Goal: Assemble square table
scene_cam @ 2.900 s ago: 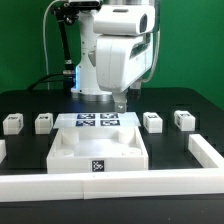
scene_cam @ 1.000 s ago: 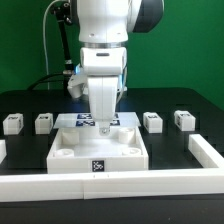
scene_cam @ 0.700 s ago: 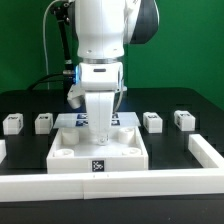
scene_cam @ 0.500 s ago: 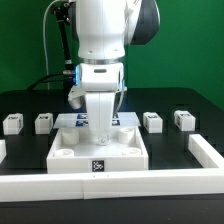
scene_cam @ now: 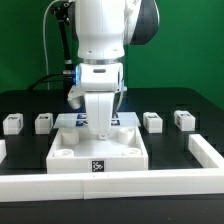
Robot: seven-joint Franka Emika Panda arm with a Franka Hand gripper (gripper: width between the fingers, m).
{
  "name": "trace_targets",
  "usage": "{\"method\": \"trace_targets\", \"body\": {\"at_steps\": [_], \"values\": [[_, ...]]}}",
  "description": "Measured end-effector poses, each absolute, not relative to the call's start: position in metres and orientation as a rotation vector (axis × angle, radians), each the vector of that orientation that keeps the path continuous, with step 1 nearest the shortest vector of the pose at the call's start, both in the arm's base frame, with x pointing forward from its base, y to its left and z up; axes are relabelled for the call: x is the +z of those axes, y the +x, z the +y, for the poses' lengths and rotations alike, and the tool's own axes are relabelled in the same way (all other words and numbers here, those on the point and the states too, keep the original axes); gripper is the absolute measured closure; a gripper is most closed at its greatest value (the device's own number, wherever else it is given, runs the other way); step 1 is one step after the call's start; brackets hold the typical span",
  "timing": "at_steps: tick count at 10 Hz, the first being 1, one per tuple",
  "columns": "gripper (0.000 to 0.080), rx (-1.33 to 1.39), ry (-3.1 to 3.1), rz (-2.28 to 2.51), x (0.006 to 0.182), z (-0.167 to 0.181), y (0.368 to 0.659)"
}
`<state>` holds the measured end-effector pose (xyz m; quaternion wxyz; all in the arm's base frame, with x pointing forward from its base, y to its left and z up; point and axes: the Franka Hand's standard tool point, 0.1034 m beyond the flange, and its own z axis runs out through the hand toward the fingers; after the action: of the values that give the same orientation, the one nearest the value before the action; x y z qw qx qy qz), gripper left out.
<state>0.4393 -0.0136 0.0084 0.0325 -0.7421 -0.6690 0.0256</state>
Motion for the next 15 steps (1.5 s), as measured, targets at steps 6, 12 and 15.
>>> {"method": "trace_targets", "body": {"at_steps": [6,12,15], "values": [[0.0738,0.07,-2.29,-2.062,0.009,-0.014,0.441],[0.0738,0.045,-2.229,-2.157,0.013,0.006,0.45],[0.0738,0.042,-2.233,-2.153,0.012,0.009,0.45]]}}
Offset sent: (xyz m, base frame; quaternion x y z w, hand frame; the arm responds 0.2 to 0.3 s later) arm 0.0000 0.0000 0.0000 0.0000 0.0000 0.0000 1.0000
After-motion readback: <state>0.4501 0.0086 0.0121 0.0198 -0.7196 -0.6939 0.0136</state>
